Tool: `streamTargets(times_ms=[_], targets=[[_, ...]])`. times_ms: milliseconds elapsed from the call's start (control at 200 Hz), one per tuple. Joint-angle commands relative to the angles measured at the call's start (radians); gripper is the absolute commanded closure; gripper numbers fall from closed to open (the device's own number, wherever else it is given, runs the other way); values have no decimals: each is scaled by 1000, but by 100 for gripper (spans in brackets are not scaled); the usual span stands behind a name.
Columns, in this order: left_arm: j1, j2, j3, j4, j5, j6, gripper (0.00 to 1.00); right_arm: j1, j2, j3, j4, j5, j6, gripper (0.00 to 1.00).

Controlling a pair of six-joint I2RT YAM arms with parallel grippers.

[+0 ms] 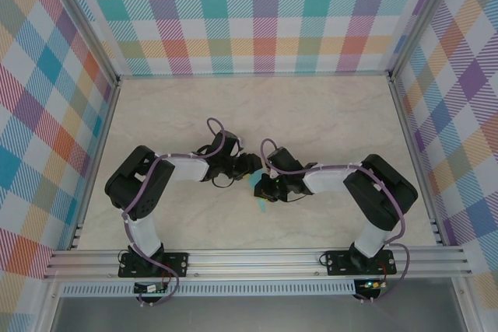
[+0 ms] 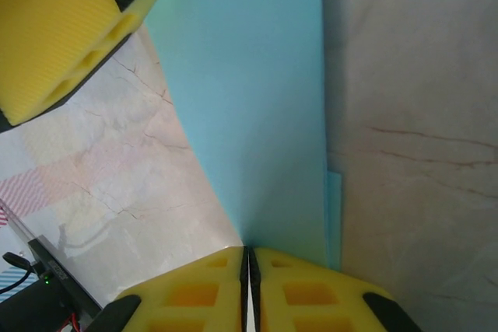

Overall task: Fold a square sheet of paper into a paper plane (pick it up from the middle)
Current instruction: Fold the wing for the fifth time at the center of the table.

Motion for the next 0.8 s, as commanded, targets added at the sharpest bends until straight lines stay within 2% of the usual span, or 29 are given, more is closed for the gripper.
streamTargets(times_ms=[0, 225, 795], targets=[[11, 14, -25, -71, -38, 23, 51, 3, 4, -51, -116, 17, -52, 89], [68, 20, -15, -27, 12, 44, 49, 3, 26, -57, -194, -9, -105, 90], [216, 54, 108, -160, 74, 184, 45, 3, 53, -52, -166, -45, -93, 89]])
